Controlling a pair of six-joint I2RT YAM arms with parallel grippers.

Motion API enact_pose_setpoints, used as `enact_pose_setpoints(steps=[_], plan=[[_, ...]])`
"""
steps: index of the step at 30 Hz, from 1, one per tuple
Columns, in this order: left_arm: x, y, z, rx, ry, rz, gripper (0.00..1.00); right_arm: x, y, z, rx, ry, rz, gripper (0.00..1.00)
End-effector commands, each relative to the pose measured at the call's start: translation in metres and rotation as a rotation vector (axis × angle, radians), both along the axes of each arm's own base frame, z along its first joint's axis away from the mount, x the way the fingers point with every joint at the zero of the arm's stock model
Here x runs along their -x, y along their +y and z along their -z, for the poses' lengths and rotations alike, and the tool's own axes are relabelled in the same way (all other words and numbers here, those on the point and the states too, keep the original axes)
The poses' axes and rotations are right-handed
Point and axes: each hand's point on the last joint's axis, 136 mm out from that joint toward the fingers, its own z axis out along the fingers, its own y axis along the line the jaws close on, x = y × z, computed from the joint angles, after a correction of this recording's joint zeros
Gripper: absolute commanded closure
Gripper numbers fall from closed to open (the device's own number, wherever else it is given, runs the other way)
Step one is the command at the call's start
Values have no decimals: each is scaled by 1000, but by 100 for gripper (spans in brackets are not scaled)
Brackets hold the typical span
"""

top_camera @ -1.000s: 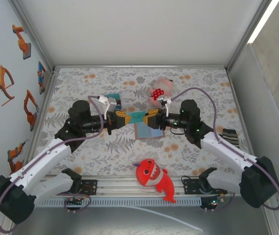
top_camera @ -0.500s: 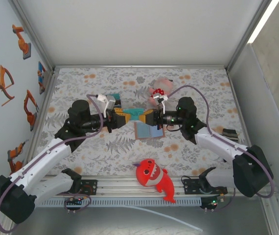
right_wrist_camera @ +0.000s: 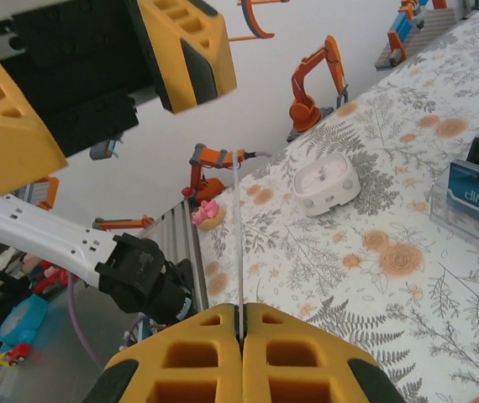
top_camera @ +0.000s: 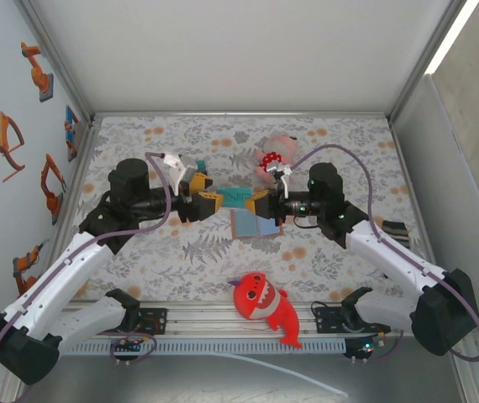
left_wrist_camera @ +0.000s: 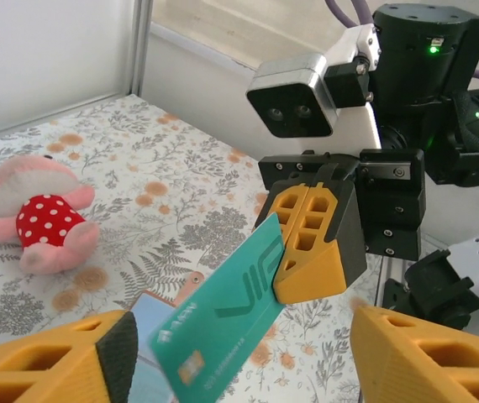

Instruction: Take the credit cards out of the card holder

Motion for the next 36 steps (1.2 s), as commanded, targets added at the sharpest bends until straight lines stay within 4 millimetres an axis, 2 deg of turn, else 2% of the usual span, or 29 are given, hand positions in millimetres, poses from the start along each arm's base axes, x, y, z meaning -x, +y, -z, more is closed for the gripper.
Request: enact_pose_setpoints(steps=[1, 3, 11, 16, 21, 25, 32, 35, 36], plan=[[6, 2, -3, -56, -52, 33, 31, 6, -3, -6, 30, -37, -13, 100], [-3, 4, 0, -84, -48, -4, 33, 8, -3, -5, 35, -33, -24, 100], [-12, -10, 19, -188, -12, 77, 39, 13, 2, -7, 23, -9, -85, 100], [-10, -20, 28, -234, 37, 172, 42, 14, 2, -5, 37, -5, -99, 100], [-7, -30, 34, -238, 77, 243, 53, 14, 3, -2, 59, -9, -105, 100], [0, -33, 38, -241, 87, 302, 58, 13, 3, -1, 64, -14, -110, 100], [2, -34, 42, -246, 80, 326, 92, 9, 4, 3, 81, -18, -104, 100], [-2, -33, 45, -257, 63, 313, 100, 6, 3, 5, 93, -23, -84, 100], [-4, -32, 47, -264, 56, 302, 100, 4, 2, 7, 104, -24, -68, 97]])
